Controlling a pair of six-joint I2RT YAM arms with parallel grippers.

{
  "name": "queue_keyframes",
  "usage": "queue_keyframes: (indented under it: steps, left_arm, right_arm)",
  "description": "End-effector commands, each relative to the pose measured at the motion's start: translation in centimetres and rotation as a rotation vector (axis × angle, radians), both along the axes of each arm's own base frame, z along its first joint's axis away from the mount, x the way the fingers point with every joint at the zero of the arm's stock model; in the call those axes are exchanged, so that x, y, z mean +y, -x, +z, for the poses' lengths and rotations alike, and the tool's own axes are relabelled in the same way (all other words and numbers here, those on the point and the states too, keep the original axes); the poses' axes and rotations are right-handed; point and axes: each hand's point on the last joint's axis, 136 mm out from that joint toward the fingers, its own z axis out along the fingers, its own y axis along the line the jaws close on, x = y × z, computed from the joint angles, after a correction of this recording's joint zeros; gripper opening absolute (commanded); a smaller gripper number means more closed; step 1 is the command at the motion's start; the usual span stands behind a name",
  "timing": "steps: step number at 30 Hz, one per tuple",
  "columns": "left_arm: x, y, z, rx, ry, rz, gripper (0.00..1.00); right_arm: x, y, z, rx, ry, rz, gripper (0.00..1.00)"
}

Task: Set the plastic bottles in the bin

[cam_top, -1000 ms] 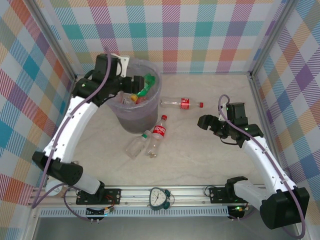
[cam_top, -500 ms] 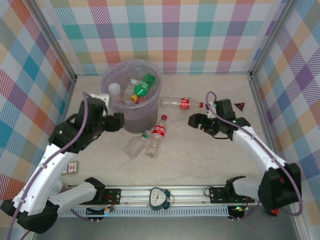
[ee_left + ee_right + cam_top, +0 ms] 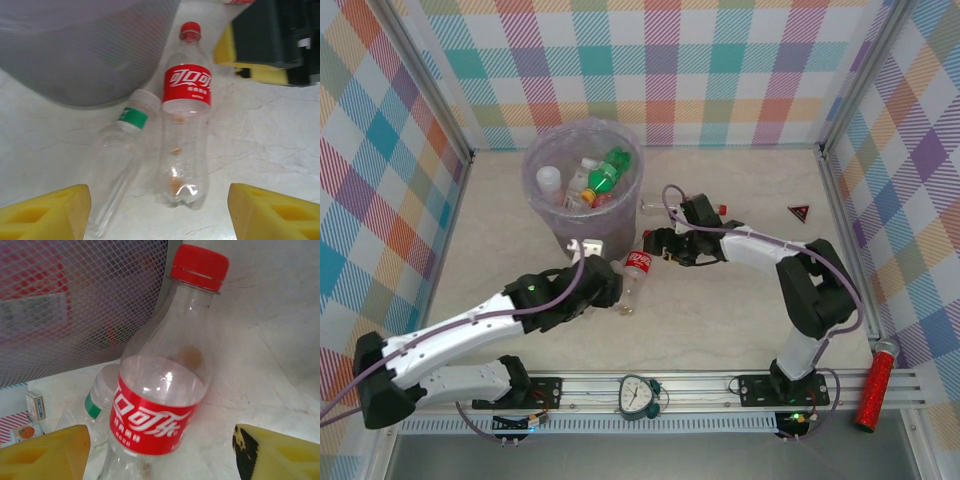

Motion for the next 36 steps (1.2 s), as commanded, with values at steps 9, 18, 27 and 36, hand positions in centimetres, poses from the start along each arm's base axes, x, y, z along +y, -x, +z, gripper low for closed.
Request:
queue_keyframes:
  steps: [9,18,27,36]
  left_arm:
    - [-2.9,-0.9,-0.4,-0.015,0.123,0.027,0.71]
    - [-4.1,-0.9,-0.5,-0.001,0.159,0.002,0.71]
    - [-6.8,-1.6,-1.4,0.034,0.147,-0.037,0.82]
    - [-9.2,-2.7,-2.1,0.037,0.157,-0.054,0.86]
  right_arm:
    - [3.7,-2.2,-2.9,0.007,-0.027,0.039,0.72]
    - [2.7,-1.0,-2.2,-0.009,-0.008,0.048,0.57]
    - [0.2,1.9,2.0,-0.073,-0.007,0.070,0.57]
    - [-1.0,4.7,5.3,-0.120,-0.049,0.109,0.56]
